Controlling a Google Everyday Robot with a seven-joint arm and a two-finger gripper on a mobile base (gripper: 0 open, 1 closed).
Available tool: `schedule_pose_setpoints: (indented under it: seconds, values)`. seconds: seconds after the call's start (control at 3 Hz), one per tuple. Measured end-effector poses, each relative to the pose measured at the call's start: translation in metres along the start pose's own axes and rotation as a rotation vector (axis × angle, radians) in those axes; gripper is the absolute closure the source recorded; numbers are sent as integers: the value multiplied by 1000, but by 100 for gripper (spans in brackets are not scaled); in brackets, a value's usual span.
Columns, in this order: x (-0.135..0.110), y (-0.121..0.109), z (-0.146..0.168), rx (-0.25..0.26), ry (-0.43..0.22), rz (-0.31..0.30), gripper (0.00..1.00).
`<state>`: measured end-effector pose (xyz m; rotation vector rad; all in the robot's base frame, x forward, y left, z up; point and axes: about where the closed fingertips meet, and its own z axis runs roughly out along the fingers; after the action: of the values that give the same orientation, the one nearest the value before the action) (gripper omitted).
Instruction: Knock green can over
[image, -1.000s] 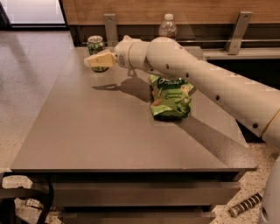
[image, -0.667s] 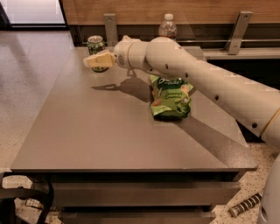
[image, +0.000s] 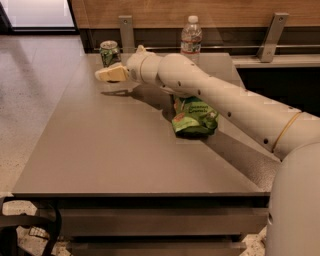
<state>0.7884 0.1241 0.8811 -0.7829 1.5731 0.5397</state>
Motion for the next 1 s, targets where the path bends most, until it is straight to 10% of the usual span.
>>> schedule_pose_setpoints:
  seconds: [0.33, 1.0]
  values:
    - [7, -3, 15, -8, -17, 7, 0]
    - [14, -3, 37, -52, -66, 93, 47]
